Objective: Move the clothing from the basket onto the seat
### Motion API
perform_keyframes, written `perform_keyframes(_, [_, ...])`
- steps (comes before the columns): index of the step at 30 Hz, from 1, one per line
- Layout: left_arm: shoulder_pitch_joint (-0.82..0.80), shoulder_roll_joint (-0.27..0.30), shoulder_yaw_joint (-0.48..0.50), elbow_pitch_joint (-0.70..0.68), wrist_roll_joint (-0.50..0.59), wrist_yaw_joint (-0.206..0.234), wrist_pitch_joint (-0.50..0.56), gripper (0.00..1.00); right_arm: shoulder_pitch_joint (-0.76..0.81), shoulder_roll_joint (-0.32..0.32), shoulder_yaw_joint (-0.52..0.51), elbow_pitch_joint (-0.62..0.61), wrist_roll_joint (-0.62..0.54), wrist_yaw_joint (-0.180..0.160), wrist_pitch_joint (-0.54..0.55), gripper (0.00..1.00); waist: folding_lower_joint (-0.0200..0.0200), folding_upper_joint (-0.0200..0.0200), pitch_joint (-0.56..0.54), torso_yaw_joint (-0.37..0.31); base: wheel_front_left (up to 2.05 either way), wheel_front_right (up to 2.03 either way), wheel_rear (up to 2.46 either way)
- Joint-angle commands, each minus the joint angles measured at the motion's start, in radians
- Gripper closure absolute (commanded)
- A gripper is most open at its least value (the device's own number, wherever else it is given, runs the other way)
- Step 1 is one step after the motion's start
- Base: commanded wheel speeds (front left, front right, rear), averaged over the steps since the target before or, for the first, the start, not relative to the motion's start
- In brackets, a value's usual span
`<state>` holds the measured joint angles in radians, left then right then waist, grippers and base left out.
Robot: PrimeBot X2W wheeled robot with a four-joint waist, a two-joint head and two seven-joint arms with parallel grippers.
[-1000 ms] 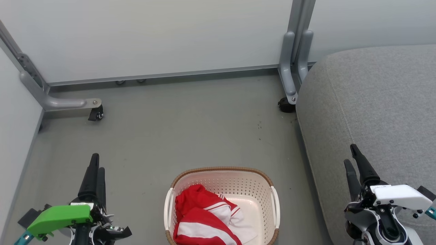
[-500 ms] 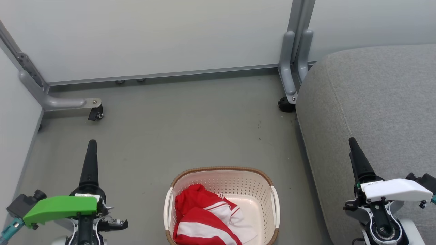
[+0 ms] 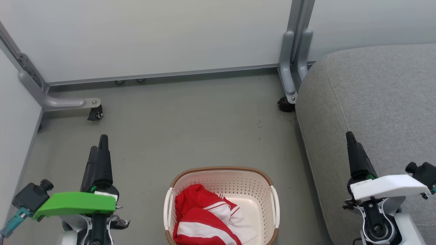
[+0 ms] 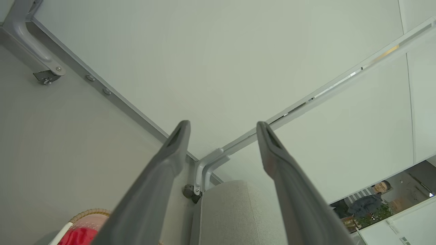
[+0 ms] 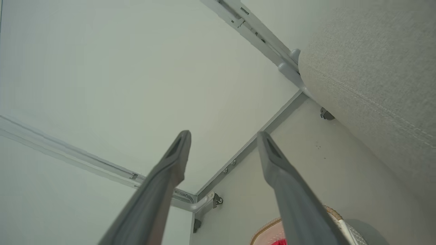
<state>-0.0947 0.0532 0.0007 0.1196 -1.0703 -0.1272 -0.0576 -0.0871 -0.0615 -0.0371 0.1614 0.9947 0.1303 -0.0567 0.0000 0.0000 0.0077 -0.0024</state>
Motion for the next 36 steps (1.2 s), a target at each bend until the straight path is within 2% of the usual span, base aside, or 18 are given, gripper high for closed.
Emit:
perform_keyframes(1, [-0.018, 0.015, -0.004, -0.016, 0.044, -0.003, -0.01, 0.0, -0.017, -0.009, 0.009, -0.019, -0.045, 0.0, -0.012, 0.0, 0.0, 0.0, 0.0, 0.0, 0.0, 0.0, 0.0])
perform_keyframes(21, [-0.01, 0.025, -0.053, 0.03, 0.385, -0.004, -0.072, 0.0, -0.007, -0.016, 0.053, -0.017, -0.354, 0.0, -0.074, 0.0, 0.0, 0.0, -0.001, -0.001, 0.0, 0.0, 0.0])
perform_keyframes(36, [-0.001, 0.021, -0.062, 0.057, 0.579, -0.004, -0.112, 0.0, -0.004, -0.013, 0.069, 0.003, -0.526, 0.0, -0.113, 0.0, 0.0, 0.0, -0.002, -0.003, 0.0, 0.0, 0.0])
